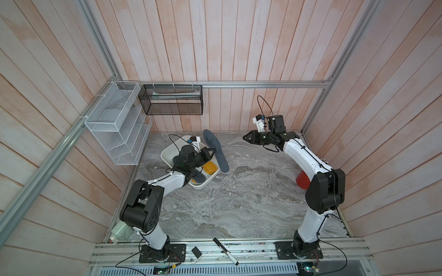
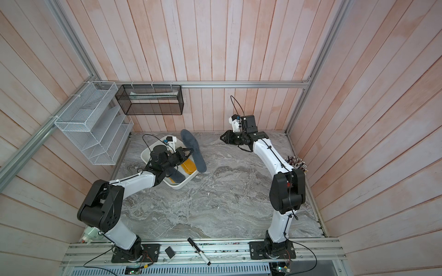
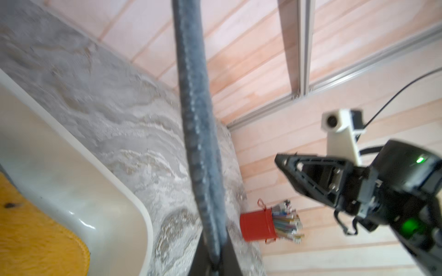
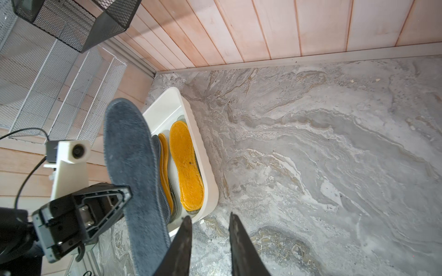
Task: Put the insoles into the storage box
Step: Place the insole in the storage box.
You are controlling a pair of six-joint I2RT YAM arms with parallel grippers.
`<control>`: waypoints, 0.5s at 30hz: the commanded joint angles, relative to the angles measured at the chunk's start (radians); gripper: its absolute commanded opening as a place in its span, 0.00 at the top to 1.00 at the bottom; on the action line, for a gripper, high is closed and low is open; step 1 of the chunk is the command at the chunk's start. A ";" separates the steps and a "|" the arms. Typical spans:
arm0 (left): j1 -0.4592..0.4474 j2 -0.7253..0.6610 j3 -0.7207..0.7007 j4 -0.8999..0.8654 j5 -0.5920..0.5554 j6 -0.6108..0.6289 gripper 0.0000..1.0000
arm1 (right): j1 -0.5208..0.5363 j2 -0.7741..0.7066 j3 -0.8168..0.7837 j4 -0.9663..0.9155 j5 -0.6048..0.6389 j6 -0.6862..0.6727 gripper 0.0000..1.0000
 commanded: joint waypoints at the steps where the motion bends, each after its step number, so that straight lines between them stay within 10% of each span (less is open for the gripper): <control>1: 0.022 -0.064 -0.024 0.072 -0.123 -0.105 1.00 | -0.004 -0.005 -0.026 0.012 -0.002 0.018 0.71; 15: 0.127 -0.047 -0.105 0.007 -0.215 -0.371 1.00 | -0.015 -0.033 -0.056 0.001 0.006 0.016 0.68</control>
